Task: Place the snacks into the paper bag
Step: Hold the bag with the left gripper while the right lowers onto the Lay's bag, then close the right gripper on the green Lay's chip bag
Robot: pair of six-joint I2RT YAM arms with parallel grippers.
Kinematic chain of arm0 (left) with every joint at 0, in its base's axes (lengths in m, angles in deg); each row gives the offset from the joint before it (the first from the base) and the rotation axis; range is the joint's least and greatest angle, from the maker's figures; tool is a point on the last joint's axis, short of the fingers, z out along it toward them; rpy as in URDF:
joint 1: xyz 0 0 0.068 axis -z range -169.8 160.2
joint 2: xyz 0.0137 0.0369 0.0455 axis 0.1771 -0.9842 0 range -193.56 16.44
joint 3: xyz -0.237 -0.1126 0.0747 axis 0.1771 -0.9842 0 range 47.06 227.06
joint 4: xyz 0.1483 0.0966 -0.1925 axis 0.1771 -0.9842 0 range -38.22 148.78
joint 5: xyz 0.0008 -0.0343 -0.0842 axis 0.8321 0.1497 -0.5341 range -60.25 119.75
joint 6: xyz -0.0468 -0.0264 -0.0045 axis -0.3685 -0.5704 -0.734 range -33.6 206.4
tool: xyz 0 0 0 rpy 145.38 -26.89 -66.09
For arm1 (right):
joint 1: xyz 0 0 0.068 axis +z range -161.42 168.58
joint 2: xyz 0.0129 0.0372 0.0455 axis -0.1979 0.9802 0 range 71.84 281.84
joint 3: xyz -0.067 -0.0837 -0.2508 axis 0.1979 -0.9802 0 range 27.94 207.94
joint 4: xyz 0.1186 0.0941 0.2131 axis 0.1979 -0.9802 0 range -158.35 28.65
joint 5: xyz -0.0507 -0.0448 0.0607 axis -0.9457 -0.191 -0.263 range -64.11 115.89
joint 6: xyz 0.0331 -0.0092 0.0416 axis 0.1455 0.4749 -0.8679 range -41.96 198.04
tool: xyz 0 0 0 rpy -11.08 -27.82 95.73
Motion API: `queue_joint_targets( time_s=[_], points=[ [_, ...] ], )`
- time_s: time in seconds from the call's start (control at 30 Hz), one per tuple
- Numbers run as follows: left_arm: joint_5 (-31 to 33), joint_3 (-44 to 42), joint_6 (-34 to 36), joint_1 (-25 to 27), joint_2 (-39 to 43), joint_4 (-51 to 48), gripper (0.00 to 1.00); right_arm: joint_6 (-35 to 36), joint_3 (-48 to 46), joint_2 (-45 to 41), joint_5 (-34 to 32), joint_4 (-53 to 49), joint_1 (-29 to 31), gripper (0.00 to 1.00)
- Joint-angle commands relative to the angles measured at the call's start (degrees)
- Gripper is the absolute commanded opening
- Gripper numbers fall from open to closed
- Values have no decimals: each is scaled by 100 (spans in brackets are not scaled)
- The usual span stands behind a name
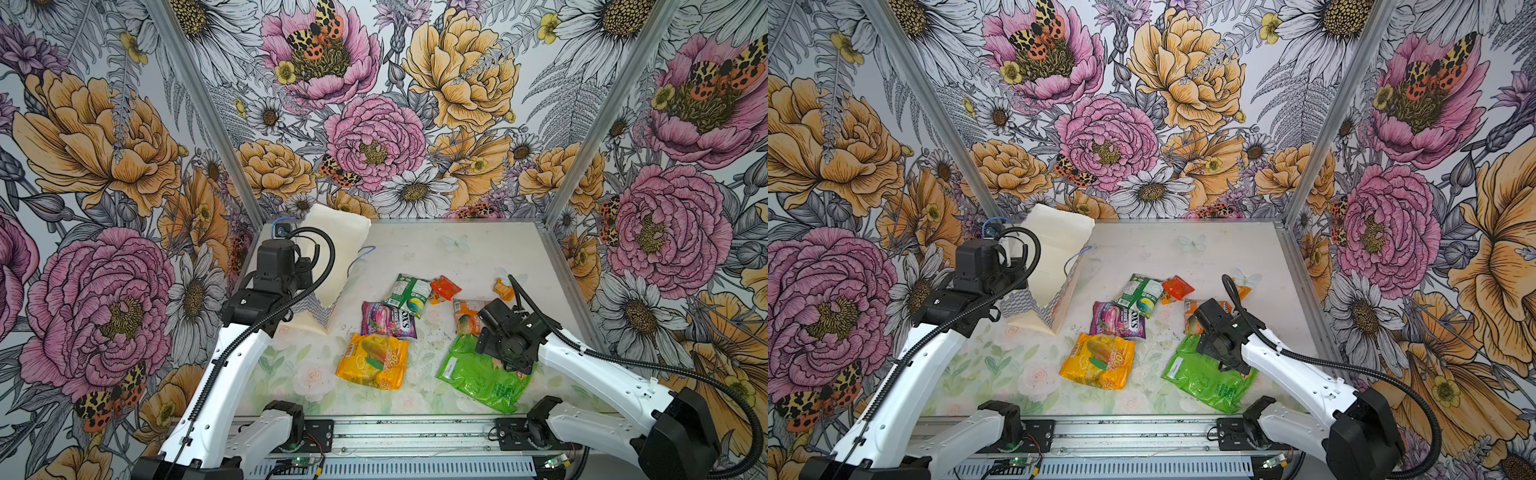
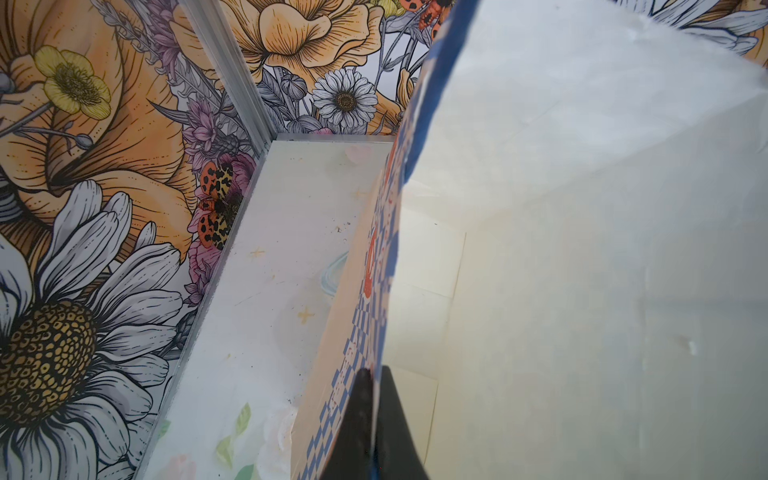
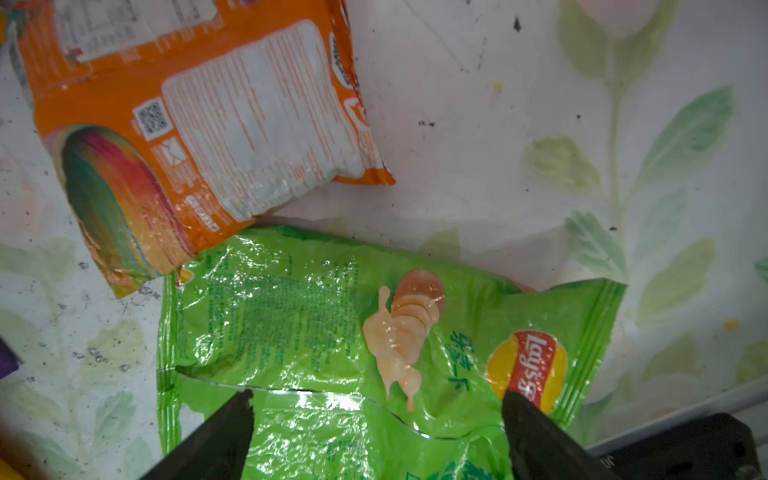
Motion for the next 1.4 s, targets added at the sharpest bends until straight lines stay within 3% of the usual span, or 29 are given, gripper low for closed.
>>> queue_joint_targets(
  time_s=[0.0, 0.2, 0.67, 0.8, 1.0, 1.17, 1.37],
  points=[
    [-168, -100, -156, -135, 144, 283, 0, -446, -212, 258, 296, 519, 105, 95],
    [-98, -131, -153, -160, 161, 292, 0, -437, -212, 1117, 751, 1605, 197, 96],
    [-12, -159, -135, -185, 207, 313, 0, 434, 1548, 2951, 1253, 2395, 265, 96],
    [25, -166, -127, -172, 222, 319, 0, 788, 1694, 2536, 845, 1783, 233, 96],
    [7, -160, -152, -190, 223, 319, 0, 1081, 1184, 1131, 145, 512, -170, 96],
    [34, -164, -162, -185, 232, 319, 0, 1073, 514, -29, 252, -98, -745, 94],
    [17, -168, -151, -203, 173, 319, 0, 664, -118, -371, 646, -251, -1099, 94]
  ],
)
